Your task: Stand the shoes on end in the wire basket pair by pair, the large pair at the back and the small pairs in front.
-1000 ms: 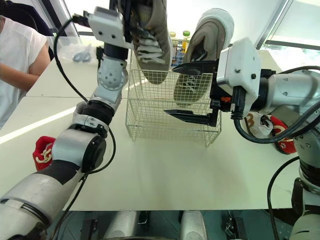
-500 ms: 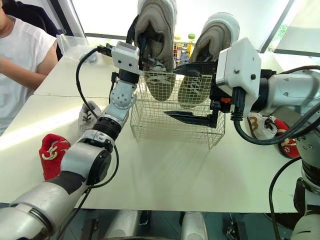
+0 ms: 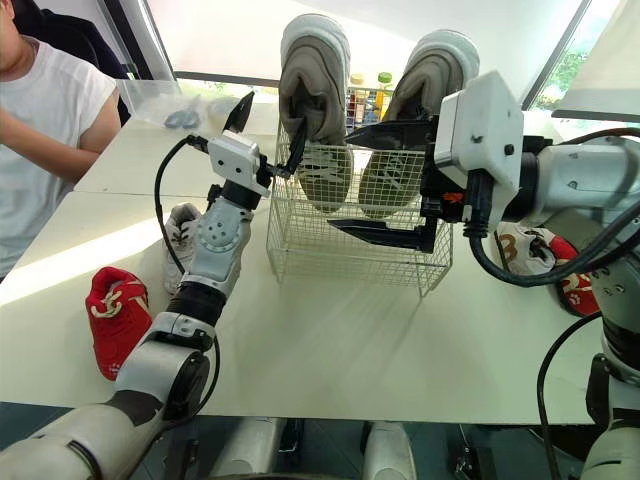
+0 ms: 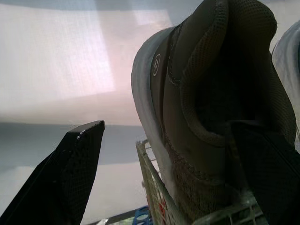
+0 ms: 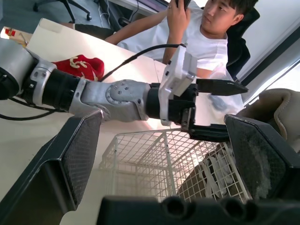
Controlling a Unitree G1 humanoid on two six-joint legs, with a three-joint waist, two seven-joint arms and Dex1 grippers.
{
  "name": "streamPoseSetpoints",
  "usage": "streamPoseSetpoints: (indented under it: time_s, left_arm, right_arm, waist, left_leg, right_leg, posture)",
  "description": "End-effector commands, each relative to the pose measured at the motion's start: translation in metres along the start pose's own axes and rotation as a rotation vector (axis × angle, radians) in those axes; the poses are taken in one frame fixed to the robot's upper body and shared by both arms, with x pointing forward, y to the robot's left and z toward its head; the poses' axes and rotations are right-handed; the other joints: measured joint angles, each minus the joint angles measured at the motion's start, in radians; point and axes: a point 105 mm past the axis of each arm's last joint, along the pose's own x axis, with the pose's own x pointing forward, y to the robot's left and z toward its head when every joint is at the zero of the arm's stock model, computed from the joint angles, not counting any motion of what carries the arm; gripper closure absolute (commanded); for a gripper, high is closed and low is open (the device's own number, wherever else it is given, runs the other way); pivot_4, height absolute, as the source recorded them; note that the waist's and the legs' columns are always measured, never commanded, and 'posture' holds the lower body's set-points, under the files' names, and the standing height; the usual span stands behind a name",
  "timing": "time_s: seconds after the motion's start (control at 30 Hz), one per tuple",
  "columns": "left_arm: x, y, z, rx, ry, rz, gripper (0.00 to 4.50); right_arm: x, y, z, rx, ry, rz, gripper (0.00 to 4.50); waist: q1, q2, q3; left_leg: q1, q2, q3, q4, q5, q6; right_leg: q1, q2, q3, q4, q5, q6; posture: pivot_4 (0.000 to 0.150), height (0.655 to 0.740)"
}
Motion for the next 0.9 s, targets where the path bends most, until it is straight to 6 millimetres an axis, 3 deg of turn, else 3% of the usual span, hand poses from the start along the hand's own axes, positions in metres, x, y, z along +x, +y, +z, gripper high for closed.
streamPoseSetpoints:
  time_s: [0.03, 0.27, 0.47, 0.57, 0.63, 0.73, 0.9]
  left_arm:
    - [-0.001, -0.006, 0.017, -0.080, -0.002, -0.120, 0.09]
    - [-0.014, 0.014, 0.061, -0.309, 0.051, -0.246, 0.09]
    - [-0.036, 0.036, 0.092, -0.416, 0.189, -0.433, 0.09]
    - [-0.055, 0.036, 0.103, -0.499, 0.299, -0.569, 0.09]
    - [-0.064, 0.031, 0.109, -0.547, 0.335, -0.637, 0.09]
    - [-0.066, 0.027, 0.110, -0.540, 0.344, -0.649, 0.09]
    - [-0.066, 0.016, 0.110, -0.567, 0.342, -0.678, 0.09]
  right_arm:
    - [-0.003, -0.004, 0.009, -0.044, -0.023, -0.013, 0.00]
    - [-0.016, -0.020, -0.001, -0.020, 0.011, -0.108, 0.00]
    - [-0.056, -0.050, -0.016, 0.042, 0.057, -0.382, 0.00]
    - [-0.086, -0.064, -0.040, 0.096, 0.154, -0.584, 0.00]
    - [-0.109, -0.067, -0.069, 0.144, 0.266, -0.706, 0.00]
    - [-0.142, -0.064, -0.108, 0.194, 0.405, -0.852, 0.00]
    - [-0.173, -0.057, -0.149, 0.266, 0.535, -0.983, 0.00]
  waist:
    - [-0.001, 0.000, 0.000]
    - [-0.004, 0.001, 0.000]
    - [-0.004, 0.002, 0.001]
    - [-0.003, 0.002, 0.001]
    - [-0.001, 0.003, 0.001]
    - [0.002, 0.003, 0.001]
    - [-0.007, 0.005, 0.001]
  left_leg:
    - [0.000, 0.000, 0.001, 0.000, 0.000, 0.000]
    - [-0.001, 0.001, 0.001, -0.001, 0.000, 0.000]
    - [0.000, 0.001, 0.002, -0.001, 0.000, 0.000]
    - [0.000, 0.002, 0.002, -0.002, 0.000, 0.000]
    - [0.000, 0.002, 0.003, -0.002, 0.000, 0.000]
    - [0.001, 0.002, 0.004, -0.002, 0.000, 0.000]
    - [0.002, 0.002, 0.007, -0.002, 0.000, 0.000]
  right_leg:
    - [0.000, 0.000, 0.000, 0.000, 0.000, 0.000]
    - [-0.002, 0.000, 0.000, 0.000, 0.000, 0.000]
    - [-0.002, 0.001, 0.000, 0.000, 0.000, 0.000]
    - [-0.002, 0.002, 0.000, 0.000, 0.000, 0.000]
    - [-0.002, 0.002, 0.000, 0.000, -0.001, -0.001]
    - [-0.001, 0.002, 0.000, -0.001, -0.001, -0.001]
    - [-0.002, 0.002, 0.002, 0.000, -0.001, -0.001]
  posture:
    - [0.150, 0.7400]
    - [0.150, 0.7400]
    - [0.150, 0.7400]
    - [0.150, 0.7400]
    - [0.150, 0.7400]
    - [0.150, 0.7400]
    - [0.150, 0.7400]
